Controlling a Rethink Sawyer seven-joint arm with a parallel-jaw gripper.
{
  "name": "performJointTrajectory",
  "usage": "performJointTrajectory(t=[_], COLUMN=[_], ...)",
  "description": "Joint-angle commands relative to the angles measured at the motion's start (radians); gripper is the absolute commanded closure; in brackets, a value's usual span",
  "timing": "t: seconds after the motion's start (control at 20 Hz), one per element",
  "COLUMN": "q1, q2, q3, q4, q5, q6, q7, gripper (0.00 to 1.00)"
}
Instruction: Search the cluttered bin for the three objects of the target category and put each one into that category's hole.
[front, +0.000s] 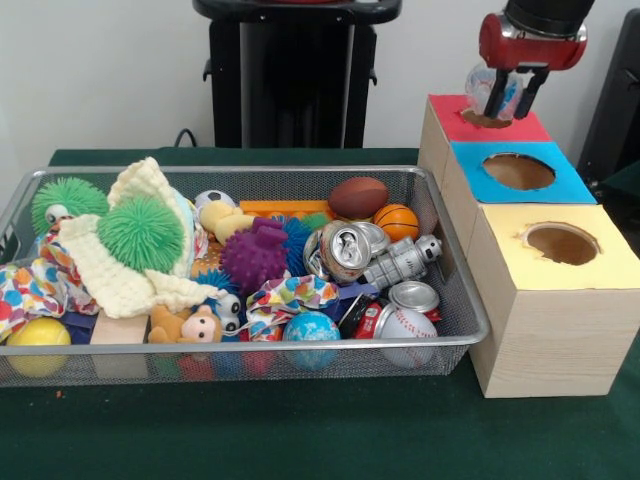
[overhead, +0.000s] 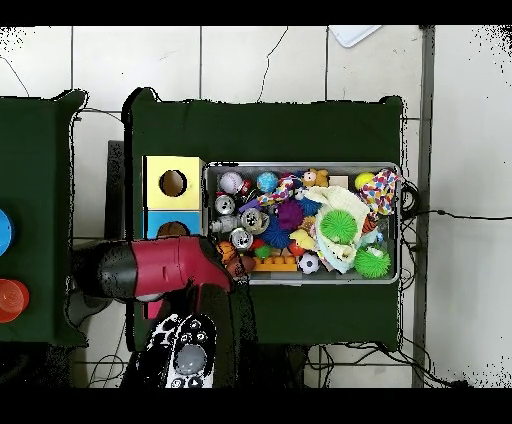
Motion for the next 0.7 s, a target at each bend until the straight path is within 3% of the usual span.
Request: performJointTrajectory(t=[0.05, 0.2, 0.4, 0.7], q1=[-0.023, -0.027, -0.053, -0.074], q2=[-0.033, -0.051, -0.015, 0.038], q3=[-0.005, -0.002, 0.008, 0.039], q4=[-0.057, -0.052, -0.12, -0.141], q5=[0.03, 0.028, 0.019, 0.031], q6=[0.188, 0.221, 0.253, 0.152], q7=[0.187, 0.177, 0.159, 0.16], gripper=[1.0, 1.0, 1.0, 1.0])
